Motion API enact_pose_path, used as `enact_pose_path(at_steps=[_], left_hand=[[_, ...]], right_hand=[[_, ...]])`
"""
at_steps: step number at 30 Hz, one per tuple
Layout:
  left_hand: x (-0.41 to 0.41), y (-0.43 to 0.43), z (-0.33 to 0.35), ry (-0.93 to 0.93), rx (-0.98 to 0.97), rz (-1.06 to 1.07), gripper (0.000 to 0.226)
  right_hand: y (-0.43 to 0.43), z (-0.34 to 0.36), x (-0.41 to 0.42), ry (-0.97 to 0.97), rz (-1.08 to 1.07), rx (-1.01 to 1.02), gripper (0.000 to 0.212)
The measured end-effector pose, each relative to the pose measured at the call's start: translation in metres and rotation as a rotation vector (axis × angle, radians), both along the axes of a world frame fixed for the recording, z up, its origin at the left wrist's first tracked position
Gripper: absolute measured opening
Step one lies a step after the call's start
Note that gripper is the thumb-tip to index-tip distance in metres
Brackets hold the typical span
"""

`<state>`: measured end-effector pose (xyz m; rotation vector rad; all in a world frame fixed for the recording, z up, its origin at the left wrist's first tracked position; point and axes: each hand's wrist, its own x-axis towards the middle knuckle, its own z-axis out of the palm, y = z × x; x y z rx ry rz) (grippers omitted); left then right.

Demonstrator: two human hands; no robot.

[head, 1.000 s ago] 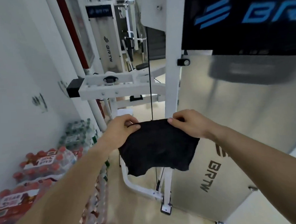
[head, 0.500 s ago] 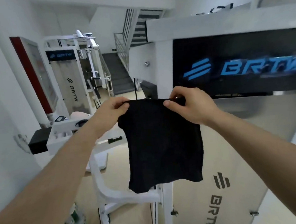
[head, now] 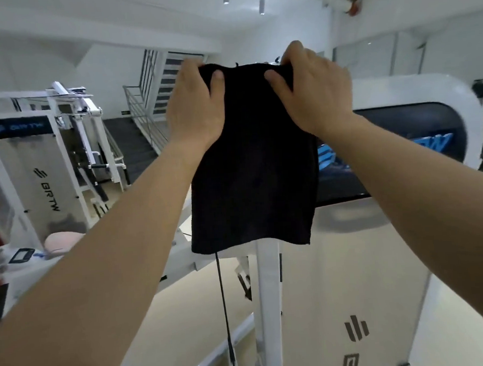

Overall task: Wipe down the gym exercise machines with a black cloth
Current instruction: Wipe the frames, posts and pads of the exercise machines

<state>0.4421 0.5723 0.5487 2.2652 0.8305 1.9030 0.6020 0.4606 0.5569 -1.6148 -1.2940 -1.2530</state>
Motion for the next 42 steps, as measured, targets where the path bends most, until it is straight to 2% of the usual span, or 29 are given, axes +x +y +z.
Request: enact_pose_path(at_steps=[3, 6, 9, 11, 13, 15, 19, 23, 27, 29, 32, 35, 39, 42], left_hand=[[0.016, 0.019, 0.013, 0.056, -0.132, -0.076, 0.026], [0.028, 0.033, 0.009, -0.085, -0.213, -0.244, 0.014], [0.035, 0.031, 0.000, -0.284, 0.032, -0.013, 0.020], [0.038, 0.025, -0.005, -0.371, 0.149, -0.071, 0.014], [0.039, 0.020, -0.009, -0.408, 0.139, -0.191, 0.010], [0.040, 0.015, -0.017, -0.430, 0.151, -0.172, 0.018], [0.044, 0.002, -0.044, -0.355, 0.159, -0.173, 0.032], [0.055, -0.002, -0.046, -0.317, 0.013, -0.410, 0.038], [0.055, 0.012, -0.010, -0.225, -0.067, -0.595, 0.035], [0.055, 0.015, -0.010, -0.204, 0.000, -0.550, 0.033], [0.060, 0.012, -0.037, -0.218, 0.164, -0.413, 0.034], [0.060, 0.009, -0.066, -0.163, 0.255, -0.260, 0.048], [0.042, 0.028, -0.062, 0.015, 0.422, -0.052, 0.059], [0.038, 0.033, -0.058, 0.013, 0.412, 0.004, 0.063]], right_hand=[[0.020, 0.008, 0.010, -0.008, -0.037, 0.009, 0.042], [0.040, 0.001, 0.015, -0.006, 0.003, 0.092, 0.035], [0.049, -0.002, 0.016, -0.046, 0.028, 0.283, 0.022], [0.052, -0.005, 0.015, -0.134, 0.003, 0.397, 0.015], [0.058, -0.008, 0.015, -0.262, -0.047, 0.457, 0.018], [0.060, -0.008, 0.016, -0.346, -0.051, 0.477, 0.023], [0.058, -0.020, 0.011, -0.357, 0.068, 0.428, 0.023], [0.058, -0.048, -0.003, -0.205, 0.029, 0.217, 0.039], [0.064, -0.016, -0.007, -0.211, -0.061, 0.090, 0.044], [0.065, -0.014, -0.006, -0.189, -0.063, 0.122, 0.045], [0.065, -0.046, -0.005, -0.125, -0.012, 0.200, 0.040], [0.061, -0.075, -0.007, -0.087, -0.003, 0.161, 0.053], [0.058, -0.050, -0.005, -0.153, -0.005, 0.051, 0.057], [0.061, -0.034, -0.009, -0.170, 0.003, 0.081, 0.052]])
